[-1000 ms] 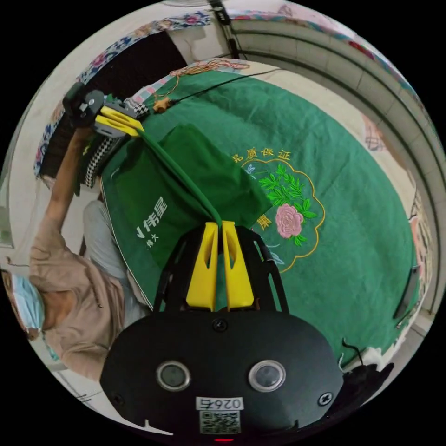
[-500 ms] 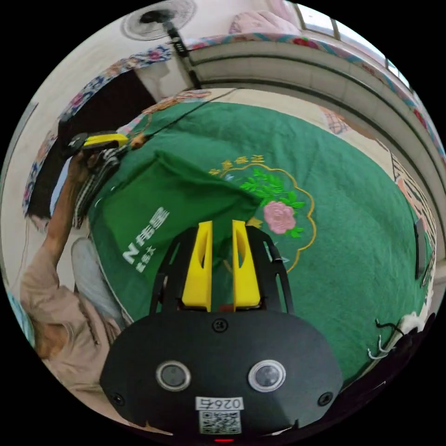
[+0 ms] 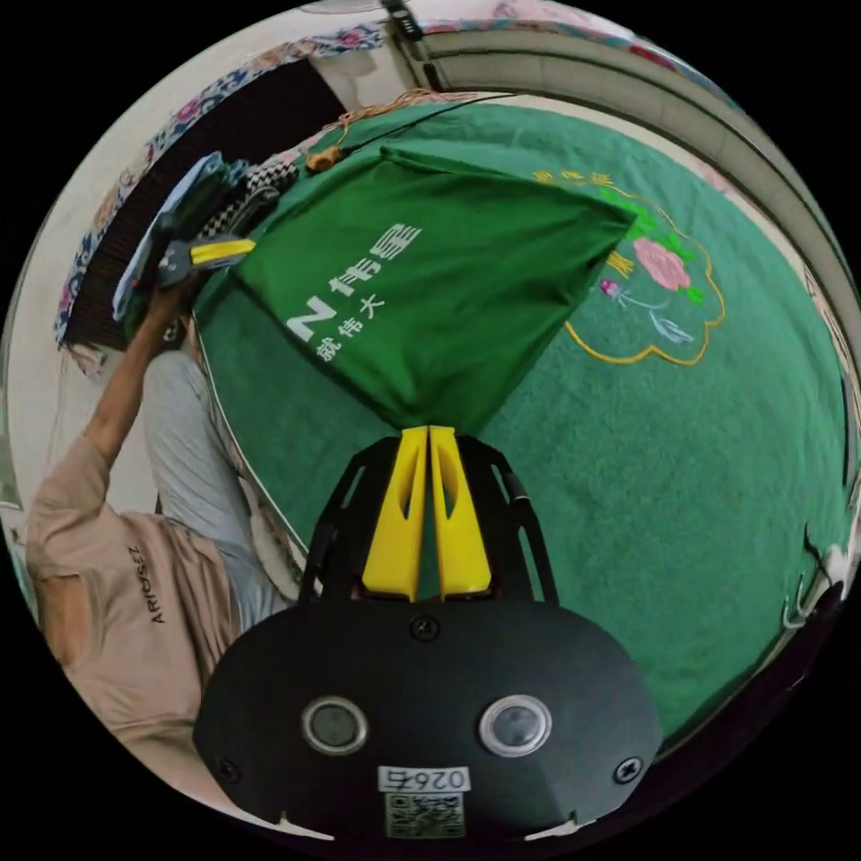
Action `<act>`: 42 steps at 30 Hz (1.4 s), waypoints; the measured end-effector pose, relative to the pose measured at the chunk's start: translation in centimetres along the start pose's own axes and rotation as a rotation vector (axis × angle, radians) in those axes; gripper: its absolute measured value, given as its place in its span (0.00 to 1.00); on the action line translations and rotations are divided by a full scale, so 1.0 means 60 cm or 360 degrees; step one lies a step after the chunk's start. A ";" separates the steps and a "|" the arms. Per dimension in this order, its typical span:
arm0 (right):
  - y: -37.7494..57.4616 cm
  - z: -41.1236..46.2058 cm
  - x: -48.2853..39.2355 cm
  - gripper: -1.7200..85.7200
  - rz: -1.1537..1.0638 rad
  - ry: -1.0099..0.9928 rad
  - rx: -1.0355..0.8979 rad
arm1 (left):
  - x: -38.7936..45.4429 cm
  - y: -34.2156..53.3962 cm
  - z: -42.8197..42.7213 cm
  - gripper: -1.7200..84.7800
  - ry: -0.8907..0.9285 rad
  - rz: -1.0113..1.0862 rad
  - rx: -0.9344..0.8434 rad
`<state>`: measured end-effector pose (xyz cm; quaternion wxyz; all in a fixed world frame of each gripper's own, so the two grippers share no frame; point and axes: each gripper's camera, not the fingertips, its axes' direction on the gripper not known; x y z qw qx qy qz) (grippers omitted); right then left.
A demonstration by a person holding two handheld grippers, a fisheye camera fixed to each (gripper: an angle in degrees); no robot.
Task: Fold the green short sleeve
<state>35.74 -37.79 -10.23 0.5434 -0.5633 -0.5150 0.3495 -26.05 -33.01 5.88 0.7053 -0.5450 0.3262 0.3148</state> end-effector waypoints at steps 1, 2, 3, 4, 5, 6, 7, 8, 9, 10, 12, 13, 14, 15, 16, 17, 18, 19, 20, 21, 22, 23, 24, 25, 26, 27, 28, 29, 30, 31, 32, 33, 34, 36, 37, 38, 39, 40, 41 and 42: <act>0.005 -0.004 0.012 0.01 0.0033 0.0032 0.0023 | -0.014 0.005 -0.023 0.01 0.0025 -0.0055 0.0086; 0.009 -0.011 0.018 0.01 0.0045 0.0062 0.0063 | -0.021 0.008 -0.036 0.01 0.0048 -0.0086 0.0144; 0.010 -0.015 0.019 0.01 0.0049 0.0076 0.0099 | -0.035 0.009 -0.060 0.01 0.0140 -0.0124 0.0233; 0.011 -0.024 0.022 0.01 0.0052 0.0095 0.0176 | -0.047 0.007 -0.084 0.01 0.0264 -0.0136 0.0309; 0.009 -0.030 0.023 0.01 0.0044 0.0098 0.0249 | -0.052 0.005 -0.096 0.01 0.0324 -0.0139 0.0357; 0.008 -0.033 0.024 0.01 0.0038 0.0098 0.0288 | -0.060 -0.002 -0.116 0.01 0.0433 -0.0135 0.0456; 0.005 -0.034 0.025 0.01 0.0022 0.0091 0.0358 | -0.066 -0.014 -0.129 0.01 0.0532 -0.0119 0.0526; -0.001 -0.030 0.027 0.01 0.0006 0.0082 0.0387 | -0.068 -0.022 -0.132 0.01 0.0577 -0.0110 0.0547; -0.005 -0.026 0.028 0.01 0.0001 0.0084 0.0388 | -0.071 -0.043 -0.129 0.01 0.0650 -0.0079 0.0562; -0.015 -0.012 0.032 0.01 -0.0006 0.0101 0.0365 | -0.071 -0.069 -0.112 0.01 0.0688 -0.0037 0.0515; -0.033 0.022 0.042 0.01 -0.0010 0.0148 0.0218 | -0.067 -0.112 -0.058 0.01 0.0678 0.0046 0.0292; -0.042 0.045 0.051 0.01 -0.0012 0.0192 0.0102 | -0.066 -0.134 -0.014 0.01 0.0737 0.0106 0.0131; -0.044 0.046 0.059 0.01 -0.0010 0.0172 0.0129 | -0.081 -0.134 -0.010 0.01 0.0818 0.0053 0.0185; -0.044 0.044 0.063 0.01 -0.0004 0.0157 0.0133 | -0.117 -0.132 -0.009 0.01 0.1008 -0.0049 0.0209; -0.041 0.036 0.071 0.01 0.0002 0.0147 0.0165 | -0.145 -0.124 -0.014 0.01 0.1100 -0.0087 0.0280; -0.034 0.025 0.077 0.01 -0.0003 0.0152 0.0244 | -0.157 -0.118 -0.019 0.01 0.1108 -0.0116 0.0336; -0.031 0.019 0.081 0.01 0.0001 0.0158 0.0283 | -0.180 -0.105 -0.027 0.01 0.1123 -0.0184 0.0424; -0.026 0.008 0.089 0.01 0.0022 0.0179 0.0354 | -0.203 -0.093 -0.034 0.02 0.1110 -0.0270 0.0506; -0.022 -0.003 0.100 0.02 0.0057 0.0189 0.0444 | -0.215 -0.087 -0.038 0.02 0.1084 -0.0322 0.0555; -0.021 -0.007 0.107 0.02 0.0077 0.0186 0.0485 | -0.234 -0.079 -0.044 0.05 0.1036 -0.0403 0.0629; -0.020 -0.013 0.122 0.04 0.0130 0.0175 0.0542 | -0.249 -0.078 -0.045 0.10 0.1018 -0.0460 0.0663; -0.021 -0.016 0.140 0.07 0.0181 0.0137 0.0578 | -0.256 -0.079 -0.043 0.12 0.1031 -0.0484 0.0664; -0.021 -0.016 0.150 0.08 0.0210 0.0110 0.0593 | -0.265 -0.088 -0.036 0.16 0.1093 -0.0464 0.0665; -0.022 -0.014 0.170 0.10 0.0261 0.0048 0.0613 | -0.271 -0.101 -0.027 0.17 0.1157 -0.0409 0.0647; -0.023 -0.011 0.193 0.11 0.0306 -0.0015 0.0620 | -0.273 -0.108 -0.022 0.18 0.1179 -0.0395 0.0630; -0.024 -0.009 0.204 0.11 0.0322 -0.0044 0.0624 | -0.275 -0.124 -0.013 0.20 0.1210 -0.0363 0.0596; -0.027 -0.006 0.227 0.12 0.0373 -0.0088 0.0624 | -0.274 -0.140 -0.007 0.22 0.1232 -0.0322 0.0577; -0.031 -0.004 0.249 0.13 0.0427 -0.0127 0.0650 | -0.274 -0.147 -0.005 0.22 0.1240 -0.0308 0.0565; -0.033 -0.004 0.260 0.13 0.0443 -0.0155 0.0668 | -0.272 -0.162 -0.001 0.23 0.1263 -0.0267 0.0537; -0.038 -0.001 0.281 0.13 0.0483 -0.0223 0.0701 | -0.269 -0.177 0.000 0.23 0.1292 -0.0208 0.0512; -0.043 0.002 0.298 0.13 0.0516 -0.0284 0.0751 | -0.268 -0.184 0.000 0.23 0.1301 -0.0179 0.0502; -0.046 0.004 0.306 0.13 0.0524 -0.0315 0.0772 | -0.266 -0.198 -0.003 0.23 0.1302 -0.0124 0.0489; -0.057 0.010 0.320 0.13 0.0537 -0.0376 0.0794 | -0.265 -0.212 -0.006 0.24 0.1284 -0.0083 0.0475; -0.078 0.026 0.336 0.15 0.0561 -0.0434 0.0776 | -0.265 -0.232 -0.008 0.25 0.1257 -0.0041 0.0458; -0.093 0.038 0.343 0.15 0.0571 -0.0449 0.0763 | -0.263 -0.244 -0.008 0.26 0.1261 -0.0020 0.0453; -0.107 0.050 0.345 0.15 0.0567 -0.0460 0.0745 | -0.262 -0.251 -0.007 0.26 0.1275 -0.0011 0.0442; -0.114 0.055 0.345 0.15 0.0561 -0.0465 0.0746 | -0.259 -0.265 -0.001 0.26 0.1315 -0.0007 0.0399; -0.124 0.061 0.342 0.15 0.0552 -0.0477 0.0777 | -0.258 -0.274 0.001 0.25 0.1301 -0.0021 0.0344; -0.133 0.068 0.338 0.15 0.0540 -0.0512 0.0799 | -0.260 -0.277 -0.001 0.24 0.1281 -0.0022 0.0322; -0.138 0.071 0.335 0.14 0.0535 -0.0523 0.0811 | -0.262 -0.279 -0.003 0.23 0.1278 -0.0023 0.0283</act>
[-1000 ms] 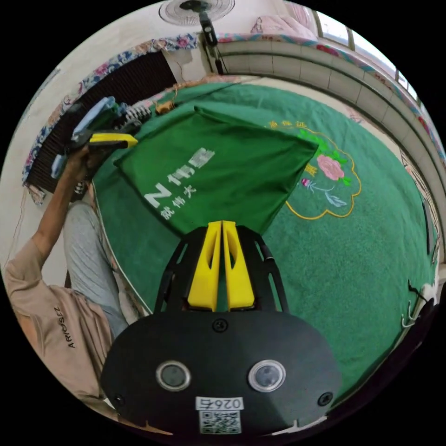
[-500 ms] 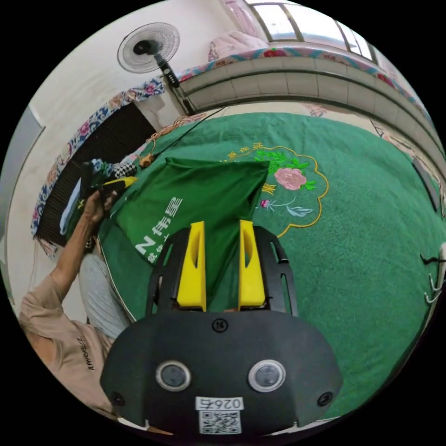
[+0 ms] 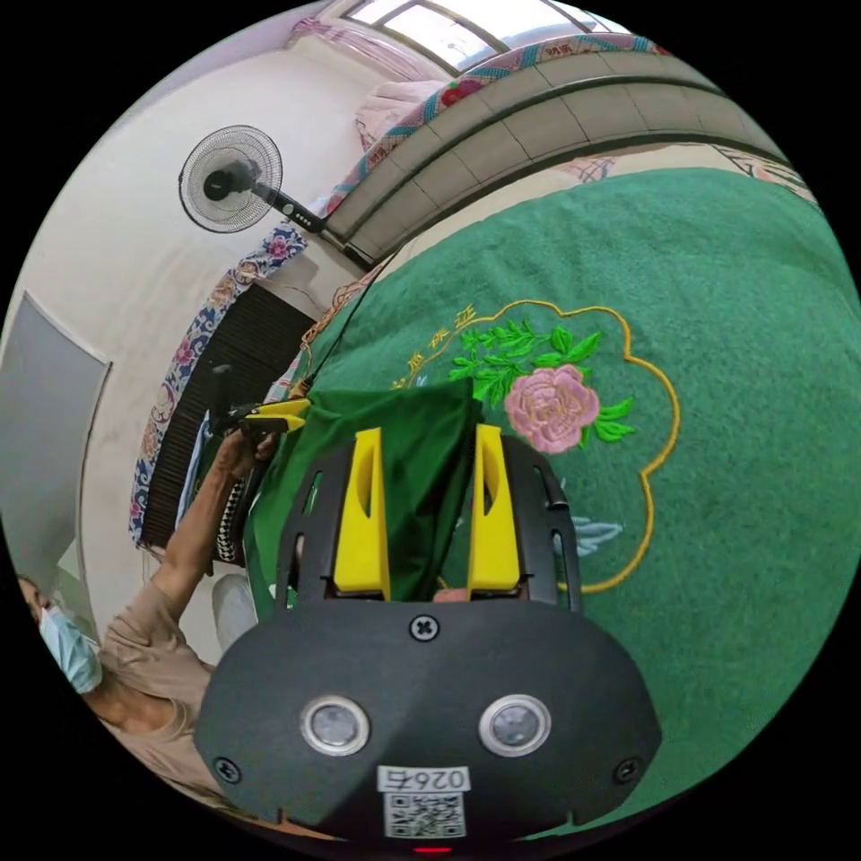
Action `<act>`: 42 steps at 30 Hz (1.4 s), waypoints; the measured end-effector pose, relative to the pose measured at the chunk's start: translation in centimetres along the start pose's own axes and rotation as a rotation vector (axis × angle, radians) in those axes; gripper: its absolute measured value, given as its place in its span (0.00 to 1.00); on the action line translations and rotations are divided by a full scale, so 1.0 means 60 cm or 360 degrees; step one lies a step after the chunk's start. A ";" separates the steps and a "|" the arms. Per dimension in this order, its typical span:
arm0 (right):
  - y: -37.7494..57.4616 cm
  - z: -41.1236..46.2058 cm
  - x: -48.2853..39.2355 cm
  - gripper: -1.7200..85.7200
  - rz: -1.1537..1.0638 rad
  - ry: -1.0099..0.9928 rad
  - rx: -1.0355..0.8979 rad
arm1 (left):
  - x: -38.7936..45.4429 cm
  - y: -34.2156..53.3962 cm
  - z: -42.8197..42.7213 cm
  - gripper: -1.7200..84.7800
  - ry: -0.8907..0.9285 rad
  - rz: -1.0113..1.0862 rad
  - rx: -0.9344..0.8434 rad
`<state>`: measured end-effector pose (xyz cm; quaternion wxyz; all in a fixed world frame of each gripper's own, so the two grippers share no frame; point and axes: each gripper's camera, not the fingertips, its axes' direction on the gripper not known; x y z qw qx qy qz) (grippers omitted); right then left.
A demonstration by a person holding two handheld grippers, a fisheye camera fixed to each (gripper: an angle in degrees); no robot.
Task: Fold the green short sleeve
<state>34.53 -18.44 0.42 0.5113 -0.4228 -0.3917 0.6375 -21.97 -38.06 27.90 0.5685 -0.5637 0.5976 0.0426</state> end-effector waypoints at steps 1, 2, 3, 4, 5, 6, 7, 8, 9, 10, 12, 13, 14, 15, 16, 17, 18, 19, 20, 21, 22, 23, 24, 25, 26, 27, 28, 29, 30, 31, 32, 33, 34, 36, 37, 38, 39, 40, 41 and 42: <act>-0.001 0.011 -0.007 0.14 -0.0008 -0.0007 0.0009 | 0.001 0.004 -0.004 0.22 0.0029 -0.0013 -0.0006; -0.001 0.021 -0.016 0.13 -0.0030 0.0002 0.0010 | 0.004 0.008 -0.006 0.21 0.0039 -0.0004 -0.0001; -0.001 0.026 -0.021 0.13 -0.0040 0.0003 0.0000 | 0.011 0.019 -0.008 0.20 0.0049 0.0032 0.0020; 0.000 0.034 -0.030 0.12 -0.0051 0.0012 0.0004 | 0.021 0.031 -0.008 0.20 0.0065 0.0054 0.0052; 0.002 0.043 -0.039 0.11 -0.0078 -0.0045 -0.0022 | 0.027 0.038 -0.009 0.20 0.0054 0.0071 0.0072; 0.003 0.051 -0.042 0.11 -0.0089 -0.0099 -0.0054 | 0.041 0.052 -0.010 0.20 0.0005 0.0126 0.0115; 0.007 0.067 -0.049 0.10 -0.0098 -0.0185 -0.0097 | 0.054 0.065 -0.010 0.20 -0.0046 0.0170 0.0147; 0.010 0.073 -0.057 0.10 -0.0090 -0.0190 -0.0080 | 0.059 0.071 -0.011 0.19 -0.0067 0.0180 0.0157; 0.011 0.077 -0.061 0.09 -0.0084 -0.0193 -0.0080 | 0.069 0.081 -0.014 0.18 -0.0081 0.0196 0.0169; 0.012 0.086 -0.069 0.09 -0.0070 -0.0206 -0.0091 | 0.079 0.090 -0.016 0.16 -0.0076 0.0223 0.0180; 0.014 0.100 -0.084 0.08 -0.0051 -0.0227 -0.0094 | 0.093 0.097 -0.014 0.14 -0.0063 0.0220 0.0154; 0.017 0.109 -0.096 0.07 -0.0041 -0.0227 -0.0096 | 0.104 0.104 -0.018 0.13 -0.0085 0.0239 0.0156; 0.021 0.118 -0.109 0.06 -0.0027 -0.0215 -0.0095 | 0.107 0.108 -0.019 0.12 -0.0083 0.0242 0.0155; 0.023 0.122 -0.116 0.05 -0.0020 -0.0209 -0.0092 | 0.108 0.116 -0.023 0.10 -0.0036 0.0230 0.0154; 0.027 0.133 -0.132 0.03 -0.0026 -0.0234 -0.0116 | 0.104 0.127 -0.026 0.08 0.0093 0.0180 0.0158; 0.031 0.143 -0.150 0.02 -0.0031 -0.0232 -0.0128 | 0.102 0.135 -0.028 0.08 0.0128 0.0146 0.0166; 0.035 0.145 -0.161 0.02 -0.0032 -0.0216 -0.0114 | 0.103 0.153 -0.033 0.07 0.0172 0.0112 0.0203; 0.043 0.145 -0.187 0.02 -0.0054 -0.0172 -0.0067 | 0.111 0.172 -0.041 0.06 0.0184 0.0096 0.0236; 0.052 0.144 -0.217 0.02 -0.0093 -0.0136 -0.0023 | 0.118 0.182 -0.047 0.06 0.0179 0.0096 0.0256; 0.057 0.143 -0.235 0.01 -0.0111 -0.0121 -0.0006 | 0.136 0.203 -0.061 0.06 0.0152 0.0114 0.0304; 0.067 0.140 -0.273 0.01 -0.0149 -0.0094 0.0030 | 0.162 0.228 -0.081 0.05 0.0113 0.0148 0.0359; 0.078 0.135 -0.315 0.01 -0.0192 -0.0057 0.0070 | 0.175 0.240 -0.092 0.05 0.0093 0.0166 0.0386; 0.084 0.132 -0.339 0.01 -0.0218 -0.0037 0.0092 | 0.204 0.267 -0.115 0.05 0.0057 0.0199 0.0437; 0.098 0.123 -0.388 0.01 -0.0277 -0.0005 0.0138 | 0.234 0.298 -0.142 0.05 0.0021 0.0222 0.0502; 0.116 0.113 -0.440 0.01 -0.0342 0.0025 0.0191 | 0.250 0.315 -0.157 0.05 0.0007 0.0232 0.0542; 0.125 0.107 -0.467 0.01 -0.0374 0.0040 0.0217 | 0.285 0.354 -0.189 0.05 -0.0017 0.0252 0.0623; 0.147 0.094 -0.525 0.01 -0.0450 0.0073 0.0274 | 0.325 0.400 -0.224 0.05 -0.0062 0.0280 0.0719; 0.172 0.080 -0.588 0.01 -0.0536 0.0110 0.0333 | 0.347 0.424 -0.241 0.05 -0.0095 0.0301 0.0768; 0.185 0.073 -0.620 0.01 -0.0582 0.0128 0.0361 | 0.394 0.475 -0.274 0.04 -0.0176 0.0344 0.0856; 0.211 0.060 -0.686 0.01 -0.0680 0.0166 0.0412 | 0.443 0.528 -0.305 0.04 -0.0269 0.0381 0.0940; 0.238 0.048 -0.754 0.01 -0.0790 0.0204 0.0462 | 0.468 0.555 -0.320 0.04 -0.0323 0.0402 0.0979; 0.251 0.043 -0.786 0.01 -0.0842 0.0220 0.0488 | 0.517 0.610 -0.349 0.05 -0.0434 0.0439 0.1050; 0.278 0.033 -0.853 0.01 -0.0947 0.0249 0.0544 | 0.565 0.664 -0.375 0.05 -0.0539 0.0476 0.1107; 0.317 0.022 -0.950 0.01 -0.1104 0.0281 0.0625 | 0.630 0.743 -0.412 0.05 -0.0682 0.0530 0.1203; 0.341 0.018 -1.012 0.01 -0.1212 0.0292 0.0672 | 0.668 0.792 -0.437 0.05 -0.0770 0.0555 0.1254; 0.364 0.018 -1.071 0.01 -0.1315 0.0302 0.0706 | 0.685 0.815 -0.449 0.05 -0.0804 0.0559 0.1274; 0.374 0.020 -1.099 0.01 -0.1361 0.0306 0.0720 | 0.715 0.860 -0.473 0.05 -0.0848 0.0561 0.1311; 0.394 0.025 -1.152 0.01 -0.1438 0.0308 0.0751 | 0.741 0.903 -0.495 0.05 -0.0885 0.0556 0.1344; 0.411 0.034 -1.201 0.01 -0.1504 0.0290 0.0783 | 0.753 0.924 -0.506 0.05 -0.0904 0.0549 0.1357; 0.418 0.040 -1.224 0.01 -0.1529 0.0273 0.0795 | 0.773 0.961 -0.524 0.05 -0.0934 0.0538 0.1372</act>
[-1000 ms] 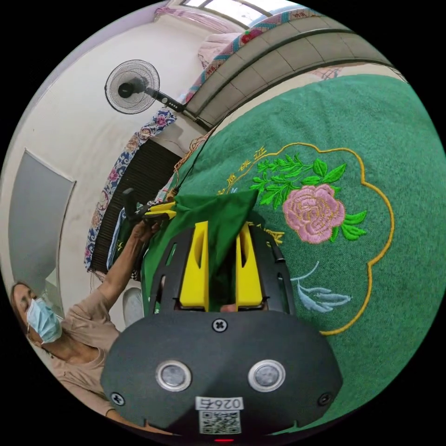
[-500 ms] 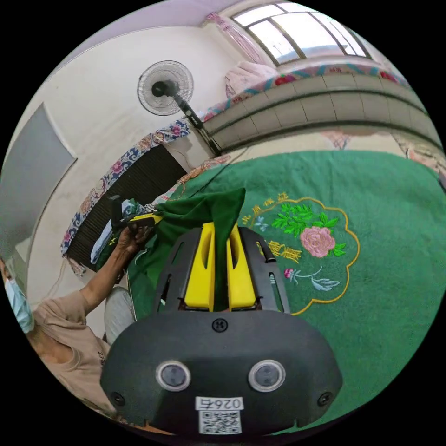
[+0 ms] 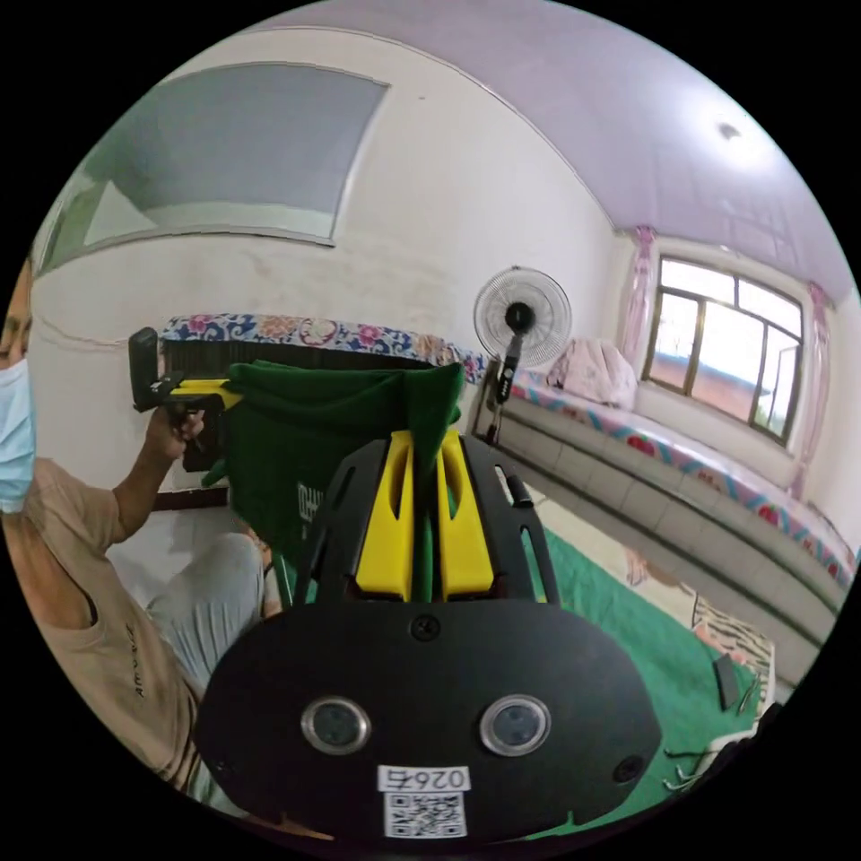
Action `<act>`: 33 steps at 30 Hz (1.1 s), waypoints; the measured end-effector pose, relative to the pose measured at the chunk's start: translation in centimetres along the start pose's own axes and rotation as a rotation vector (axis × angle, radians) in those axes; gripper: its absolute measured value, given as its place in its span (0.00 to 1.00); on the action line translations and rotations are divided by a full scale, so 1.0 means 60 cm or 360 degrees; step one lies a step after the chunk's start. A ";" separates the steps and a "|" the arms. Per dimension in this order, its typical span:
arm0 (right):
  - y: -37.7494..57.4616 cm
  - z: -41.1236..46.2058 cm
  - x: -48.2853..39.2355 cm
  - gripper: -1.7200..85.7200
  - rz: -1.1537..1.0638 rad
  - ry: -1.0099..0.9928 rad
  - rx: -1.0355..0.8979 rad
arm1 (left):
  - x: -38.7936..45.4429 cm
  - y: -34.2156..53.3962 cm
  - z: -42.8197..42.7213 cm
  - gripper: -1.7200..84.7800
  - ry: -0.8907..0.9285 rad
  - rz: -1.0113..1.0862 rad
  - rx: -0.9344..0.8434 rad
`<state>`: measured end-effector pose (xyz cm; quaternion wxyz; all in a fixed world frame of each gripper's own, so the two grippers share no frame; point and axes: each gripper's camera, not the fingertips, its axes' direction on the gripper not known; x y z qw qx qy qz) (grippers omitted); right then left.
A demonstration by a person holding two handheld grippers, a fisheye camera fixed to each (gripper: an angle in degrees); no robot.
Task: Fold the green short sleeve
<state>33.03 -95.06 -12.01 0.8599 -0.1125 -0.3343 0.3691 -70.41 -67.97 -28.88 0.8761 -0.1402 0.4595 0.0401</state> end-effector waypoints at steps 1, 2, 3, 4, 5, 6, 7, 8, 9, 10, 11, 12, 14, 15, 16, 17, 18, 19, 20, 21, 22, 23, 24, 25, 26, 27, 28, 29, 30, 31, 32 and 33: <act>-0.024 0.010 -0.037 0.01 -0.0023 -0.0035 0.0039 | 0.004 0.005 -0.040 0.05 -0.0028 -0.0014 -0.0004; -0.047 0.024 -0.072 0.01 -0.0041 -0.0077 0.0074 | 0.006 0.008 -0.057 0.05 -0.0041 -0.0022 -0.0010; -0.057 0.032 -0.088 0.01 -0.0046 -0.0099 0.0088 | 0.007 0.017 -0.089 0.05 -0.0066 -0.0048 -0.0027; -0.076 0.052 -0.118 0.01 -0.0051 -0.0146 0.0114 | 0.007 0.028 -0.118 0.05 -0.0089 -0.0083 -0.0035; -0.097 0.076 -0.148 0.01 -0.0055 -0.0189 0.0131 | 0.006 0.035 -0.131 0.05 -0.0103 -0.0100 -0.0035; -0.108 0.090 -0.162 0.01 -0.0060 -0.0210 0.0136 | 0.004 0.050 -0.155 0.05 -0.0136 -0.0141 -0.0040; -0.132 0.119 -0.190 0.01 -0.0074 -0.0254 0.0141 | 0.000 0.065 -0.175 0.05 -0.0180 -0.0171 -0.0041; -0.159 0.153 -0.217 0.01 -0.0093 -0.0296 0.0137 | -0.002 0.073 -0.185 0.05 -0.0205 -0.0187 -0.0038; -0.173 0.171 -0.230 0.01 -0.0107 -0.0316 0.0130 | -0.010 0.088 -0.202 0.05 -0.0256 -0.0220 -0.0030; -0.204 0.210 -0.254 0.01 -0.0138 -0.0356 0.0114 | -0.021 0.102 -0.215 0.05 -0.0307 -0.0251 -0.0025; -0.239 0.255 -0.278 0.01 -0.0173 -0.0397 0.0100 | -0.028 0.109 -0.221 0.05 -0.0335 -0.0267 -0.0027; -0.256 0.279 -0.290 0.01 -0.0195 -0.0416 0.0095 | -0.047 0.123 -0.231 0.05 -0.0393 -0.0304 -0.0034; -0.333 0.394 -0.337 0.01 -0.0254 -0.0513 0.0031 | -0.084 0.145 -0.240 0.05 -0.0463 -0.0374 -0.0054; -0.353 0.427 -0.349 0.01 -0.0259 -0.0545 0.0007 | -0.115 0.162 -0.243 0.06 -0.0510 -0.0434 -0.0072; -0.391 0.496 -0.373 0.02 -0.0269 -0.0600 -0.0042 | -0.151 0.182 -0.241 0.06 -0.0575 -0.0495 -0.0105; -0.429 0.576 -0.400 0.02 -0.0284 -0.0640 -0.0119 | -0.172 0.193 -0.238 0.06 -0.0612 -0.0533 -0.0129; -0.446 0.619 -0.414 0.03 -0.0286 -0.0656 -0.0172 | -0.220 0.222 -0.225 0.07 -0.0699 -0.0635 -0.0196; -0.474 0.711 -0.440 0.04 -0.0260 -0.0637 -0.0318 | -0.271 0.260 -0.206 0.07 -0.0804 -0.0748 -0.0286; -0.487 0.797 -0.464 0.06 -0.0211 -0.0508 -0.0483 | -0.296 0.283 -0.196 0.07 -0.0861 -0.0826 -0.0331; -0.489 0.834 -0.473 0.06 -0.0188 -0.0429 -0.0578 | -0.342 0.334 -0.178 0.08 -0.0953 -0.0988 -0.0439; -0.489 0.885 -0.489 0.08 -0.0168 -0.0335 -0.0734 | -0.377 0.384 -0.170 0.06 -0.1006 -0.1188 -0.0550; -0.487 0.898 -0.502 0.08 -0.0155 -0.0339 -0.0718 | -0.384 0.405 -0.173 0.06 -0.1031 -0.1289 -0.0554; -0.484 0.894 -0.506 0.07 -0.0146 -0.0361 -0.0669 | -0.374 0.431 -0.185 0.03 -0.1094 -0.1340 -0.0484; -0.477 0.879 -0.514 0.06 -0.0151 -0.0444 -0.0578 | -0.343 0.441 -0.198 0.02 -0.1155 -0.1244 -0.0373; -0.467 0.862 -0.521 0.05 -0.0176 -0.0503 -0.0521 | -0.326 0.442 -0.204 0.02 -0.1186 -0.1196 -0.0319; -0.462 0.853 -0.524 0.05 -0.0192 -0.0515 -0.0500 | -0.291 0.441 -0.211 0.01 -0.1244 -0.1093 -0.0230; -0.450 0.838 -0.529 0.04 -0.0209 -0.0506 -0.0469 | -0.259 0.436 -0.211 0.01 -0.1278 -0.0975 -0.0173; -0.439 0.828 -0.532 0.02 -0.0213 -0.0493 -0.0459 | -0.244 0.434 -0.208 0.01 -0.1283 -0.0920 -0.0155; -0.434 0.825 -0.533 0.02 -0.0214 -0.0496 -0.0461 | -0.220 0.432 -0.197 0.01 -0.1264 -0.0826 -0.0132; -0.426 0.821 -0.535 0.01 -0.0222 -0.0517 -0.0480 | -0.200 0.435 -0.178 0.01 -0.1204 -0.0735 -0.0113; -0.418 0.820 -0.537 0.01 -0.0247 -0.0552 -0.0526 | -0.193 0.439 -0.166 0.01 -0.1165 -0.0689 -0.0121; -0.412 0.821 -0.536 0.01 -0.0258 -0.0562 -0.0556 | -0.185 0.452 -0.134 0.01 -0.1095 -0.0625 -0.0198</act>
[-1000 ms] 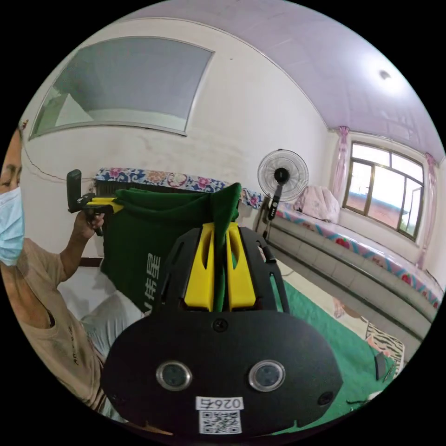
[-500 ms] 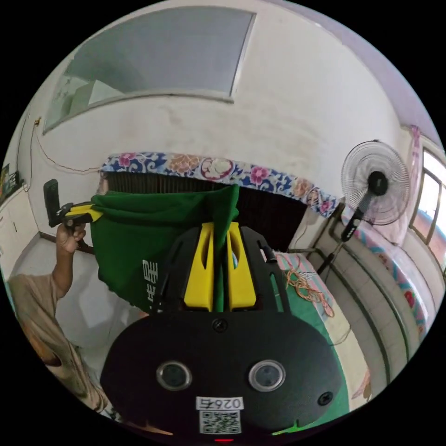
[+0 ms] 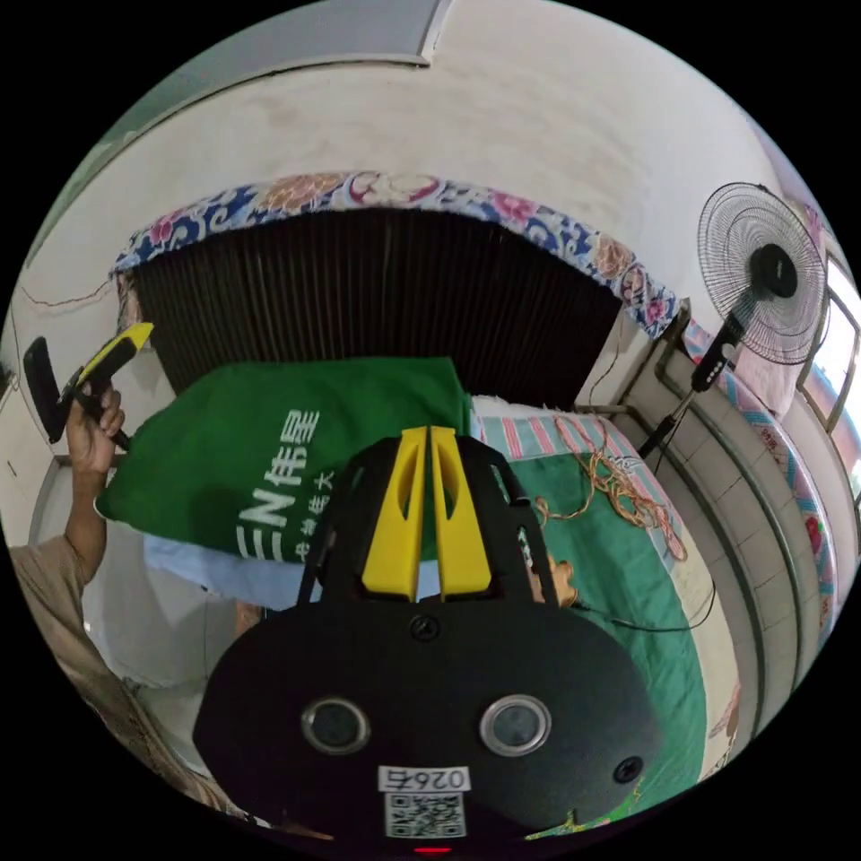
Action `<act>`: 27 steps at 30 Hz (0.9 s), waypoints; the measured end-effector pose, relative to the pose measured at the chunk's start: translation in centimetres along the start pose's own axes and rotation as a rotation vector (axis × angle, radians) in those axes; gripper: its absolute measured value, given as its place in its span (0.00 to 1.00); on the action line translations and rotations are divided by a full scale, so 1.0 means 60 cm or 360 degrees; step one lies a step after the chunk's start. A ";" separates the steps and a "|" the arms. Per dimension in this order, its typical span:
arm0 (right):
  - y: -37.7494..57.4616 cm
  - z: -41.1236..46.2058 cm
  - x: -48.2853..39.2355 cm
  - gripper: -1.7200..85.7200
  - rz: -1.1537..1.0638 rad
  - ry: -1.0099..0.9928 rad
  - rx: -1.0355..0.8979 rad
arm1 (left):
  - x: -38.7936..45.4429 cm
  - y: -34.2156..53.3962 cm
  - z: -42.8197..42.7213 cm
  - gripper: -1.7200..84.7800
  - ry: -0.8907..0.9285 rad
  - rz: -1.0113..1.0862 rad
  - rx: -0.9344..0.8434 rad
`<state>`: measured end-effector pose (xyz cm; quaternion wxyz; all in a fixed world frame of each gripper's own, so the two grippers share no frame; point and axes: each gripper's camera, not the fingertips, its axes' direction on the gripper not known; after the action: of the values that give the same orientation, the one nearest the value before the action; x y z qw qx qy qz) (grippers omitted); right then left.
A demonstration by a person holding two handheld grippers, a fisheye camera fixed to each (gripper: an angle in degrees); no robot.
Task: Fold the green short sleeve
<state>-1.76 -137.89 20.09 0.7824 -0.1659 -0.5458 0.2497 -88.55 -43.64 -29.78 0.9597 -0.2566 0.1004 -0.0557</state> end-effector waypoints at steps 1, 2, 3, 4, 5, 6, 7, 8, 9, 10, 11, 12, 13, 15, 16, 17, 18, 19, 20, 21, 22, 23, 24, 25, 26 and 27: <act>0.011 0.009 0.004 0.01 -0.0001 0.0012 -0.0070 | 0.017 0.021 0.038 0.01 0.0015 0.0053 -0.0149; 0.026 0.025 0.013 0.01 0.0006 0.0065 -0.0194 | 0.024 0.034 0.061 0.01 0.0022 0.0071 -0.0248; 0.035 0.033 0.020 0.01 0.0016 0.0091 -0.0267 | 0.037 0.066 0.112 0.01 0.0055 0.0103 -0.0474; 0.054 0.039 0.035 0.01 0.0028 0.0052 -0.0328 | 0.045 0.102 0.150 0.01 0.0131 0.0095 -0.0596; 0.071 0.020 0.056 0.01 0.0134 -0.0028 -0.0248 | 0.046 0.117 0.154 0.01 0.0155 0.0057 -0.0566; 0.078 0.006 0.067 0.01 0.0192 -0.0070 -0.0198 | 0.046 0.139 0.144 0.01 0.0196 -0.0040 -0.0449; 0.088 -0.024 0.084 0.01 0.0264 -0.0141 -0.0136 | 0.049 0.152 0.132 0.01 0.0230 -0.0107 -0.0403; 0.095 -0.054 0.097 0.01 0.0299 -0.0166 -0.0114 | 0.052 0.157 0.126 0.01 0.0220 -0.0122 -0.0404; 0.099 -0.071 0.102 0.01 0.0315 -0.0158 -0.0115 | 0.064 0.164 0.112 0.01 0.0133 -0.0127 -0.0421; 0.109 -0.108 0.111 0.01 0.0343 -0.0111 -0.0116 | 0.084 0.170 0.088 0.01 -0.0005 -0.0109 -0.0392; 0.122 -0.156 0.117 0.01 0.0347 -0.0064 -0.0093 | 0.095 0.173 0.072 0.01 -0.0067 -0.0094 -0.0352; 0.130 -0.183 0.119 0.01 0.0341 -0.0051 -0.0076 | 0.125 0.179 0.036 0.01 -0.0159 -0.0053 -0.0229; 0.151 -0.244 0.120 0.01 0.0313 -0.0050 -0.0017 | 0.160 0.186 -0.001 0.01 -0.0220 -0.0005 -0.0088; 0.195 -0.353 0.117 0.01 0.0271 -0.0040 0.0122 | 0.224 0.196 -0.044 0.01 -0.0277 0.0094 0.0082; 0.234 -0.433 0.112 0.01 0.0262 0.0003 0.0224 | 0.274 0.201 -0.062 0.01 -0.0298 0.0185 0.0157; 0.279 -0.515 0.107 0.01 0.0252 0.0068 0.0325 | 0.300 0.203 -0.067 0.01 -0.0301 0.0230 0.0181; 0.303 -0.555 0.104 0.01 0.0256 0.0113 0.0374 | 0.352 0.206 -0.070 0.01 -0.0288 0.0306 0.0209; 0.353 -0.630 0.101 0.01 0.0274 0.0214 0.0436 | 0.405 0.209 -0.066 0.01 -0.0236 0.0368 0.0233; 0.401 -0.696 0.102 0.01 0.0295 0.0300 0.0430 | 0.431 0.210 -0.062 0.01 -0.0187 0.0390 0.0244; 0.425 -0.728 0.104 0.01 0.0313 0.0340 0.0402 | 0.485 0.210 -0.050 0.01 -0.0033 0.0426 0.0267; 0.474 -0.789 0.112 0.01 0.0375 0.0428 0.0309 | 0.541 0.210 -0.034 0.01 0.0184 0.0451 0.0287; 0.525 -0.851 0.119 0.01 0.0445 0.0523 0.0202 | 0.570 0.209 -0.024 0.01 0.0301 0.0456 0.0294; 0.550 -0.882 0.122 0.01 0.0471 0.0567 0.0153 | 0.628 0.208 -0.002 0.01 0.0552 0.0462 0.0307; 0.602 -0.948 0.125 0.01 0.0514 0.0640 0.0057 | 0.694 0.204 0.025 0.01 0.0811 0.0487 0.0284; 0.651 -1.012 0.128 0.01 0.0576 0.0704 -0.0048 | 0.729 0.202 0.039 0.01 0.0936 0.0512 0.0259; 0.677 -1.045 0.129 0.01 0.0615 0.0745 -0.0099 | 0.805 0.198 0.067 0.01 0.1161 0.0575 0.0206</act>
<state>50.63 -99.36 -17.45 0.8195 -0.3436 -0.3164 0.3321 -39.97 -39.15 -40.29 0.8697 -0.1372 0.4737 0.0203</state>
